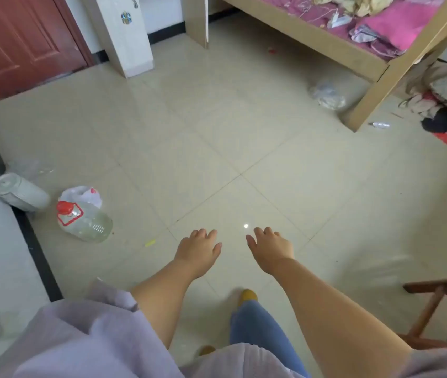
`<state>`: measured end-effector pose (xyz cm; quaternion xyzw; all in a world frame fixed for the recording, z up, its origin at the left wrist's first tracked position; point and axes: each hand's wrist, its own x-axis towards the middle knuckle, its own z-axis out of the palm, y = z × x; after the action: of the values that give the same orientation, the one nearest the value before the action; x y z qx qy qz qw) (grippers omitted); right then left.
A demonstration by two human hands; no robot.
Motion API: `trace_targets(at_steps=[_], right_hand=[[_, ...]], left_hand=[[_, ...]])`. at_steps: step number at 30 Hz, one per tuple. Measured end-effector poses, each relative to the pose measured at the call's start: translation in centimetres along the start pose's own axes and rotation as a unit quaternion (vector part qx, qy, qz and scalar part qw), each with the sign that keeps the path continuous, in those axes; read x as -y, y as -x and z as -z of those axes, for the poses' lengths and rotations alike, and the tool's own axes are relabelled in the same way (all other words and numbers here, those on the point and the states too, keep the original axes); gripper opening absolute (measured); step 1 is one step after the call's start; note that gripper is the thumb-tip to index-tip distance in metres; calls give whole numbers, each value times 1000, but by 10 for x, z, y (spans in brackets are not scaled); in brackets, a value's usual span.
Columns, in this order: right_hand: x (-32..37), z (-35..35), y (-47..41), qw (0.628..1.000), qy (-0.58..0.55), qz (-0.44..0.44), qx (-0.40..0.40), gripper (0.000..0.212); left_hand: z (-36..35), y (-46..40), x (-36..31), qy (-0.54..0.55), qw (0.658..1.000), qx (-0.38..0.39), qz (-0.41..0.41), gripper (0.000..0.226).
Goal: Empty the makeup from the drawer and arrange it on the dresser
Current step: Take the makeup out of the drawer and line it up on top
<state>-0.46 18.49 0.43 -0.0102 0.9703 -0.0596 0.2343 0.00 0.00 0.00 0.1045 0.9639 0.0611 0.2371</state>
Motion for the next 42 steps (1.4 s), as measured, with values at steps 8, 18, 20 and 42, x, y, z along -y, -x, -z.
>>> trace_targets(at_steps=[8,18,20,42], right_hand=[[-60,82,-131,1000,1,8,-22,44],[-126,194,-293,998,39,36,-31,45],[-130,213,-328,998,44,43,-29,46],[-106,469,-822,994,74,65,-44,46]], left_hand=[[85,-145,-23,-9,999,-53,8,39],[183,-313,-71,9,996,-83,21,42],[197,-346,-68,3,996,-80,27,43],[450,-808,52,-10,995,-92,44,43]])
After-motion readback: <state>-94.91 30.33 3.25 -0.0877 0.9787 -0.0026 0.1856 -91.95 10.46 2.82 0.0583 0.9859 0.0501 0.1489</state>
